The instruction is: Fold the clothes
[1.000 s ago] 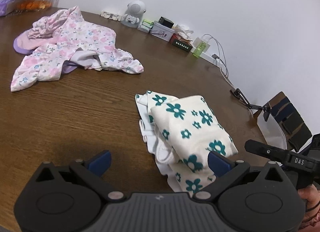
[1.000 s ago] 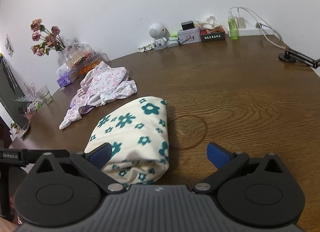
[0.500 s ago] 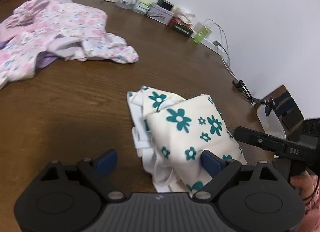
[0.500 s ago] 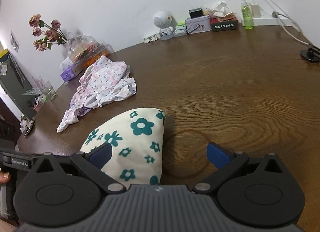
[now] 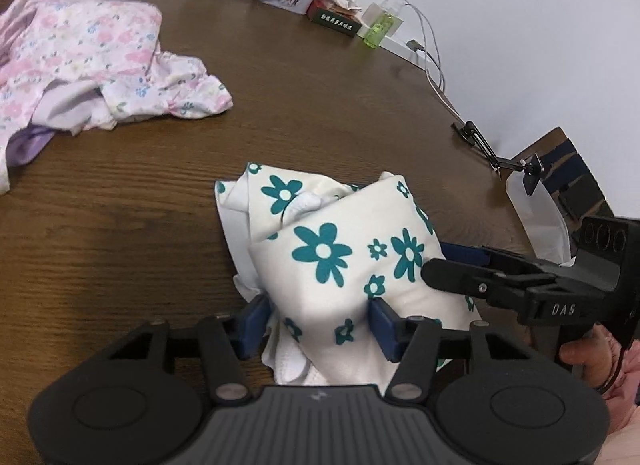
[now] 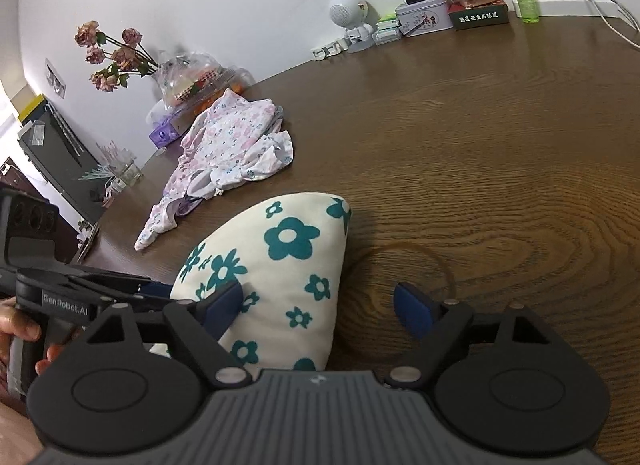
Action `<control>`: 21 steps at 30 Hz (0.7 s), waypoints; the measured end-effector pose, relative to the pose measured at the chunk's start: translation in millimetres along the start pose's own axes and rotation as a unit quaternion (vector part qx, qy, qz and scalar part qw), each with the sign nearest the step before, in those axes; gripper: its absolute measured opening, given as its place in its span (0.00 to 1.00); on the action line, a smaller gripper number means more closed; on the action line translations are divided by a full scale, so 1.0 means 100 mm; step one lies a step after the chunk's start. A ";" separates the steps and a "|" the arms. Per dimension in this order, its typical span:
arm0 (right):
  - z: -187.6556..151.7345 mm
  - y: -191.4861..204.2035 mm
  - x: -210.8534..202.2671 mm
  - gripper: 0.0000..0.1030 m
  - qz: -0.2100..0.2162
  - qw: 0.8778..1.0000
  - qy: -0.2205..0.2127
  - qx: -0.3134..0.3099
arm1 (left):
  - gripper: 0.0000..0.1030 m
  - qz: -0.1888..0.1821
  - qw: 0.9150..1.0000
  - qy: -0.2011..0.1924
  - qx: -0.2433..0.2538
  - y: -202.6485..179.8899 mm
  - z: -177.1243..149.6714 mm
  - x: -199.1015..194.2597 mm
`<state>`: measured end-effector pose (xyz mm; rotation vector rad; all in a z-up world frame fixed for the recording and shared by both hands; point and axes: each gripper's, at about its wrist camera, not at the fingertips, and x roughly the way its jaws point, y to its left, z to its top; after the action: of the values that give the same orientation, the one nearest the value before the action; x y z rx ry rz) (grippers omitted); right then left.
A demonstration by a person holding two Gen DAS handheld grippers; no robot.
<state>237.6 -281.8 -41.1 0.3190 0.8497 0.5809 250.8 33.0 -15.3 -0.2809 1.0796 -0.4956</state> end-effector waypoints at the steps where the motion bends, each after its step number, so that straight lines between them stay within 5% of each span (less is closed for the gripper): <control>1: 0.00 0.00 0.00 0.80 0.004 1.000 0.002 0.002 | 0.46 -0.004 1.000 0.004 -0.010 0.01 0.01 0.00; 5: 0.01 -0.04 0.02 0.66 0.029 0.999 0.013 0.015 | 0.42 -0.004 1.000 0.005 -0.024 -0.01 0.04 0.03; 7: 0.00 -0.10 0.04 0.49 0.055 0.997 0.022 0.043 | 0.40 -0.005 1.000 -0.003 -0.028 -0.01 0.03 0.04; 12: 0.00 -0.16 0.02 0.43 0.065 0.996 0.013 0.066 | 0.34 -0.037 0.997 -0.018 -0.059 0.09 0.08 0.06; 21: 0.34 -0.23 -0.03 0.39 0.032 0.997 -0.028 0.065 | 0.28 -0.076 0.994 -0.060 -0.040 0.01 0.58 0.16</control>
<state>270.9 -303.0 -28.9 0.4794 0.8279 0.5746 309.4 24.5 -2.0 -0.4606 0.9661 -0.5640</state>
